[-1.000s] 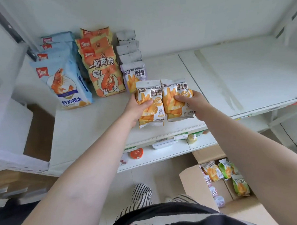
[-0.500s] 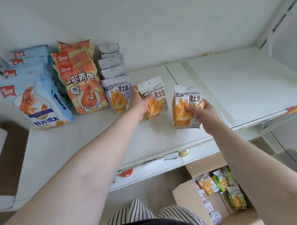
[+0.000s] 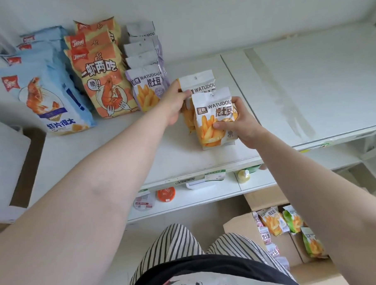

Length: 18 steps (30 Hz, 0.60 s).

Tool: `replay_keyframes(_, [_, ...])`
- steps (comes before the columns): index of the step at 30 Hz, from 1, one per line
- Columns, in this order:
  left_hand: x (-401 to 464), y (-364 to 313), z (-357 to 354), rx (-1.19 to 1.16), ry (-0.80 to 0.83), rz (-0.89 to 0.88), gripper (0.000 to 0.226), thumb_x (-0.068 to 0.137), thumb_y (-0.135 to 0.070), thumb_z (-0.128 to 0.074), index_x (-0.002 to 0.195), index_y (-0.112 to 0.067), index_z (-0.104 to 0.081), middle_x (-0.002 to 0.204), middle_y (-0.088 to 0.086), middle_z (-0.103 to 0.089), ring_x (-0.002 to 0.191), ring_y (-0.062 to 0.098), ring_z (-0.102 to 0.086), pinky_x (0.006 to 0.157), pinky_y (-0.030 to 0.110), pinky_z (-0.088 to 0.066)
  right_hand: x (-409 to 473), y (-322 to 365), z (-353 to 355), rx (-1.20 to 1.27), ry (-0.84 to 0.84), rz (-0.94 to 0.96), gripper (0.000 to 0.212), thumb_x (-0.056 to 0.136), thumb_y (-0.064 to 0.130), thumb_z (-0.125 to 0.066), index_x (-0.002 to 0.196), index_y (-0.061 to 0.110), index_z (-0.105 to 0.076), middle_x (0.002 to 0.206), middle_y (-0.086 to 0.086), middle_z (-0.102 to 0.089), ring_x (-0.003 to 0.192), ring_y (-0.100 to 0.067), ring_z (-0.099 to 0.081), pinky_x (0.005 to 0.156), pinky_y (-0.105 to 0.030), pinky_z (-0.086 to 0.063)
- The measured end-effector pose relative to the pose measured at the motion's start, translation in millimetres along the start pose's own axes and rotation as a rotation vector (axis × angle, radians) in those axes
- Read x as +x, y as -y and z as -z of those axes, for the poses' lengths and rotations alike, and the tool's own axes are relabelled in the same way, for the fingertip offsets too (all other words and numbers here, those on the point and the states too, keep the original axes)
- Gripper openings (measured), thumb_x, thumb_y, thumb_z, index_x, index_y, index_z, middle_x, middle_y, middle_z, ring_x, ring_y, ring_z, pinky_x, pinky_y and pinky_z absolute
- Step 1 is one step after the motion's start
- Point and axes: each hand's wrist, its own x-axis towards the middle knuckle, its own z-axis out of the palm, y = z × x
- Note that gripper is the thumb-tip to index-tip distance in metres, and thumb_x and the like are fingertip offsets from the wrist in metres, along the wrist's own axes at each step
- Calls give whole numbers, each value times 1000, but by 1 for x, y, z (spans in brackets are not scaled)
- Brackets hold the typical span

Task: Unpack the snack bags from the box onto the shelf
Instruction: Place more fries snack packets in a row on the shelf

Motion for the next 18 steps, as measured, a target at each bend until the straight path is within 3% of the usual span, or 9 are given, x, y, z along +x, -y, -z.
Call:
replay_keyframes(3, [-4, 8, 1, -46, -60, -45, 35, 97, -6, -50, 130, -16, -52, 115, 0, -66, 90, 10, -62, 60, 22, -48, 1, 6, 1, 57, 49, 44, 67, 66, -3, -76, 119, 18, -41, 109, -7, -65, 95, -22, -68, 78, -39, -59])
replay_keyframes(6, [-9, 12, -5, -88, -9, -30, 32, 96, -11, -51, 126, -17, -54, 97, -4, -67, 69, 4, -62, 53, 17, -45, 5, 6, 4, -14, 64, 62, 68, 65, -1, -78, 117, 20, -40, 114, -7, -62, 98, -19, -67, 79, -37, -57])
replay_keyframes(8, [-11, 9, -7, -136, 52, 62, 32, 99, -31, -47, 128, -21, -55, 95, -4, -67, 64, 2, -63, 58, 19, -45, 6, -1, 7, -57, 61, 26, 72, 63, 2, -80, 117, 20, -36, 116, -6, -61, 98, -16, -67, 78, -35, -57])
replay_keyframes(10, [-11, 4, -5, -114, 119, 128, 61, 92, -64, -37, 133, -22, -54, 105, -5, -69, 84, 2, -67, 81, 27, -50, 5, -9, 9, -80, 63, 0, 78, 61, 3, -81, 120, 20, -32, 118, -4, -60, 98, -13, -67, 79, -33, -57])
replay_keyframes(12, [-12, 0, -3, 16, 150, 99, 73, 82, -77, -36, 130, -27, -57, 124, -7, -65, 118, 8, -57, 109, 40, -35, 4, -16, 9, -90, 62, 12, 91, 61, 2, -81, 132, 21, -28, 126, -2, -55, 104, -13, -66, 82, -33, -56])
replay_keyframes(13, [-15, -4, -3, 90, 145, 55, 67, 83, -73, -40, 125, -25, -60, 124, -7, -65, 121, 10, -55, 111, 41, -32, 4, -18, 10, -91, 64, 20, 102, 60, 2, -82, 141, 24, -24, 133, -3, -51, 110, -15, -64, 85, -33, -56])
replay_keyframes(16, [-18, -13, -3, 365, 79, -193, 33, 95, -35, -55, 121, -16, -52, 114, -1, -62, 100, 11, -60, 94, 33, -48, 6, -17, 9, -91, 123, 25, 122, 60, 6, -87, 154, 31, -13, 144, -9, -46, 123, -23, -59, 94, -39, -54])
replay_keyframes(18, [-21, -17, 3, 503, 120, -318, 46, 94, -25, -58, 133, -18, -35, 120, -1, -49, 107, 16, -55, 93, 30, -48, 7, -16, 9, -112, 167, 39, 112, 66, 0, -83, 154, 27, -20, 141, -12, -52, 121, -24, -60, 92, -37, -54])
